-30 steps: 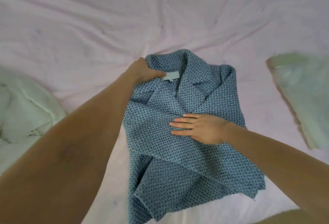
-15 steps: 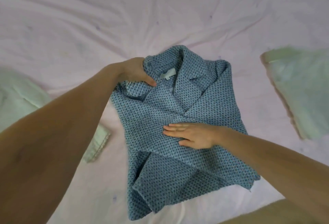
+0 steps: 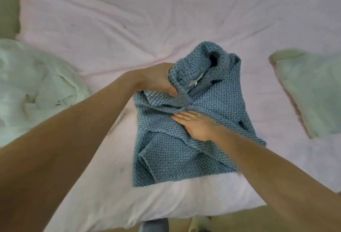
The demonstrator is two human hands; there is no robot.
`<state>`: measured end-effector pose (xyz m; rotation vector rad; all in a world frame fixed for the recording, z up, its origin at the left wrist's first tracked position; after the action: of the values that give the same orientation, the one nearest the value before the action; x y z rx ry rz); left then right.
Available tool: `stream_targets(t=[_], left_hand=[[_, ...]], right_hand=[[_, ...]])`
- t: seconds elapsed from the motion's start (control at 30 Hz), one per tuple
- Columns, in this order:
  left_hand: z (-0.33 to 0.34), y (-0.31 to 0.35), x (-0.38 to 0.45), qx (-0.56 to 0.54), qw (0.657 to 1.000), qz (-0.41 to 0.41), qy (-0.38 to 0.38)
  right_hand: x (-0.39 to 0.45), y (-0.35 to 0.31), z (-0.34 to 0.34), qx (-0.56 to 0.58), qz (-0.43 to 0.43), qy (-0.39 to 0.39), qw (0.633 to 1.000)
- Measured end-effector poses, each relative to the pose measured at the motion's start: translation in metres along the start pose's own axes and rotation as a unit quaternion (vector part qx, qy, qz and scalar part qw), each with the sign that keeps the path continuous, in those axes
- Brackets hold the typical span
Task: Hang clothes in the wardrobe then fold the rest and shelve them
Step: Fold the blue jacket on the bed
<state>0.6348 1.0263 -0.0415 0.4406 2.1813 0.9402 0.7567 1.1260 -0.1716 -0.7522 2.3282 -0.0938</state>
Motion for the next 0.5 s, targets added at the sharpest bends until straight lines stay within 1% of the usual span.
stream_targets(t=[0.07, 0.1, 0.13, 0.17, 0.2, 0.23, 0.27, 0.3, 0.33, 0.37, 0.4, 0.43, 0.47, 0.5], left_hand=[[0.012, 0.014, -0.02, 0.023, 0.999, 0.021, 0.045], [0.025, 0.023, -0.033, 0.044, 0.997, 0.037, 0.054], [0.038, 0.027, -0.043, 0.079, 0.995, 0.045, 0.051], [0.05, 0.03, -0.051, 0.126, 0.99, 0.051, 0.047], [0.066, 0.034, -0.062, 0.181, 0.981, 0.058, 0.042], [0.083, 0.041, -0.076, 0.233, 0.969, 0.074, 0.04], [0.097, 0.043, -0.084, 0.279, 0.955, 0.089, 0.039], [0.113, 0.049, -0.096, 0.318, 0.942, 0.102, 0.036], [0.128, 0.054, -0.108, 0.356, 0.927, 0.11, 0.036], [0.141, 0.054, -0.116, 0.39, 0.914, 0.112, 0.031], [0.156, 0.056, -0.126, 0.416, 0.902, 0.111, 0.028], [0.166, 0.055, -0.133, 0.435, 0.894, 0.108, 0.027], [0.175, 0.052, -0.14, 0.445, 0.889, 0.106, 0.031], [0.18, 0.051, -0.147, 0.451, 0.885, 0.11, 0.042]], right_hand=[[-0.025, -0.019, -0.013, -0.006, 0.034, 0.033, 0.999], [-0.047, -0.034, -0.024, -0.018, 0.024, 0.093, 0.995], [-0.071, -0.048, -0.041, -0.042, -0.005, 0.19, 0.981], [-0.098, -0.057, -0.058, -0.061, -0.034, 0.296, 0.953], [-0.132, -0.061, -0.073, -0.077, -0.052, 0.4, 0.912], [-0.166, -0.062, -0.085, -0.093, -0.055, 0.481, 0.87], [-0.182, -0.054, -0.096, -0.101, -0.04, 0.522, 0.846], [-0.195, -0.045, -0.104, -0.121, -0.019, 0.521, 0.845], [-0.2, -0.036, -0.109, -0.155, -0.002, 0.484, 0.861], [-0.195, -0.026, -0.109, -0.199, 0.013, 0.411, 0.89], [-0.194, -0.017, -0.103, -0.252, 0.027, 0.323, 0.912], [-0.191, -0.01, -0.094, -0.295, 0.035, 0.237, 0.925], [-0.19, -0.003, -0.082, -0.325, 0.044, 0.169, 0.929], [-0.19, 0.005, -0.07, -0.341, 0.058, 0.123, 0.93]])
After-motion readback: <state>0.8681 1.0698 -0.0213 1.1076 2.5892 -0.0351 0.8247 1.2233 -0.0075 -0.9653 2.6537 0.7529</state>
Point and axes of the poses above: each hand's wrist, its own x-axis towards the middle knuckle, its own z-axis out of the palm, y = z × x, the point moved 7 cm from there along x, towards the middle knuckle, and after that the axes turned 7 degrees about y, right-handed, at the moved point
